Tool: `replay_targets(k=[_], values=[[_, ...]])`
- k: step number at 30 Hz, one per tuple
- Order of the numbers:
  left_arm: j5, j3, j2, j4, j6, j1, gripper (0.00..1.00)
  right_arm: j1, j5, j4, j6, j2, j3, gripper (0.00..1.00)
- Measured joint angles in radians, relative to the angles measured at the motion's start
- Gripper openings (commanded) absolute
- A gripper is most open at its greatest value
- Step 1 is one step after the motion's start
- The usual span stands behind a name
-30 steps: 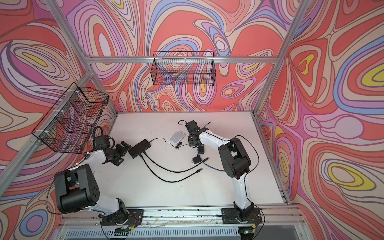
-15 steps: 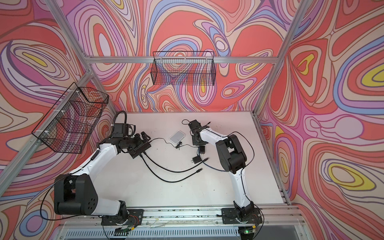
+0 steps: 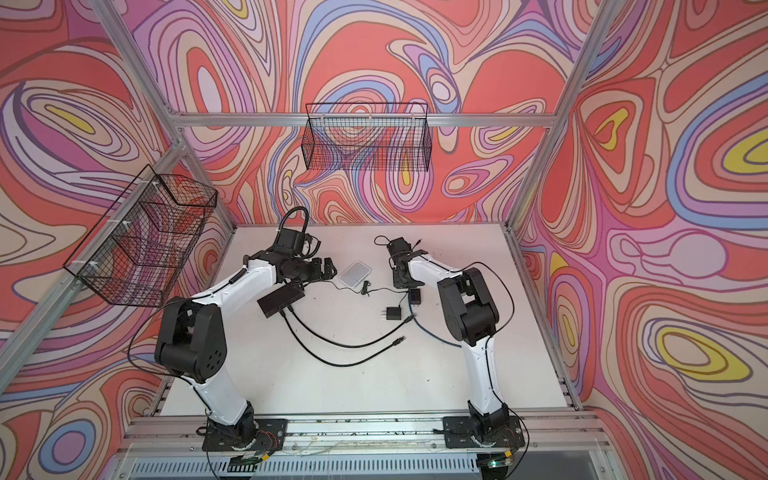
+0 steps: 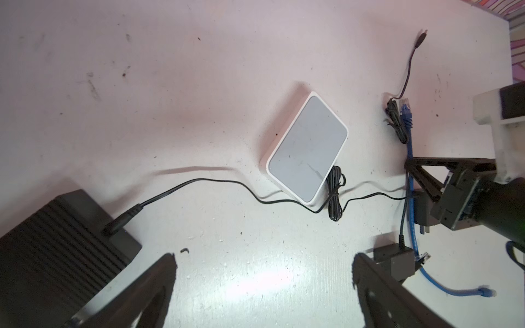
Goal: Insert the plug into the switch port
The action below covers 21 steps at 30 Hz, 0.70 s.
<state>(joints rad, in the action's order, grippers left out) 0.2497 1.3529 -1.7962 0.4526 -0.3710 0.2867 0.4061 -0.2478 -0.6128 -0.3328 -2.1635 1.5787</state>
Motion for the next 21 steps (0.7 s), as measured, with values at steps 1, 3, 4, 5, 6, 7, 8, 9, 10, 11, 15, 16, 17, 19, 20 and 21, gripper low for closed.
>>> replay_targets(k=[1, 3, 4, 5, 6, 7, 8, 9, 10, 11, 15, 16, 17, 19, 20, 21], values=[[0.0, 0.003, -0.006, 0.001, 0.007, 0.006, 0.97, 0.0, 0.0, 0.003, 0.0, 0.002, -0.005, 0.02], [0.0, 0.004, -0.009, 0.008, 0.026, 0.027, 0.97, 0.0, 0.0, 0.01, 0.0, 0.008, -0.014, 0.02], [0.0, 0.005, -0.009, 0.013, 0.032, 0.04, 0.96, 0.0, 0.0, 0.011, 0.0, 0.009, -0.017, 0.02], [0.001, 0.007, -0.009, 0.014, 0.039, 0.054, 0.96, 0.0, 0.0, 0.014, 0.0, 0.01, -0.019, 0.03], [0.002, 0.007, -0.009, 0.016, 0.045, 0.072, 0.96, 0.0, -0.001, 0.014, 0.0, 0.011, -0.02, 0.06], [0.003, 0.007, -0.009, 0.019, 0.047, 0.087, 0.96, 0.0, 0.0, 0.014, 0.001, 0.011, -0.02, 0.13], [0.004, 0.007, -0.009, 0.021, 0.05, 0.102, 0.96, -0.001, 0.001, 0.014, 0.004, 0.012, -0.021, 0.24], [0.005, 0.007, -0.009, 0.022, 0.051, 0.116, 0.96, -0.002, 0.0, 0.016, 0.01, 0.014, -0.025, 0.33], [0.007, 0.006, -0.008, 0.022, 0.051, 0.127, 0.96, -0.004, 0.004, 0.021, 0.012, 0.021, -0.033, 0.37], [0.011, 0.002, -0.006, 0.02, 0.051, 0.137, 0.96, -0.007, 0.011, 0.025, 0.02, 0.032, -0.047, 0.41], [0.012, -0.054, 0.034, 0.014, 0.036, 0.145, 0.96, -0.013, 0.035, 0.025, 0.027, 0.072, -0.092, 0.47], [0.011, -0.067, 0.045, 0.014, 0.032, 0.144, 0.96, -0.013, 0.039, 0.026, 0.029, 0.082, -0.099, 0.48], [0.01, -0.08, 0.06, 0.015, 0.028, 0.143, 0.96, -0.013, 0.042, 0.026, 0.029, 0.094, -0.105, 0.48], [0.006, -0.099, 0.086, 0.015, 0.022, 0.143, 0.96, -0.013, 0.047, 0.031, 0.029, 0.122, -0.117, 0.49], [0.002, -0.106, 0.099, 0.015, 0.019, 0.143, 0.97, -0.013, 0.047, 0.035, 0.029, 0.137, -0.125, 0.49], [-0.002, -0.112, 0.113, 0.015, 0.015, 0.143, 0.97, -0.013, 0.049, 0.039, 0.028, 0.156, -0.134, 0.49]])
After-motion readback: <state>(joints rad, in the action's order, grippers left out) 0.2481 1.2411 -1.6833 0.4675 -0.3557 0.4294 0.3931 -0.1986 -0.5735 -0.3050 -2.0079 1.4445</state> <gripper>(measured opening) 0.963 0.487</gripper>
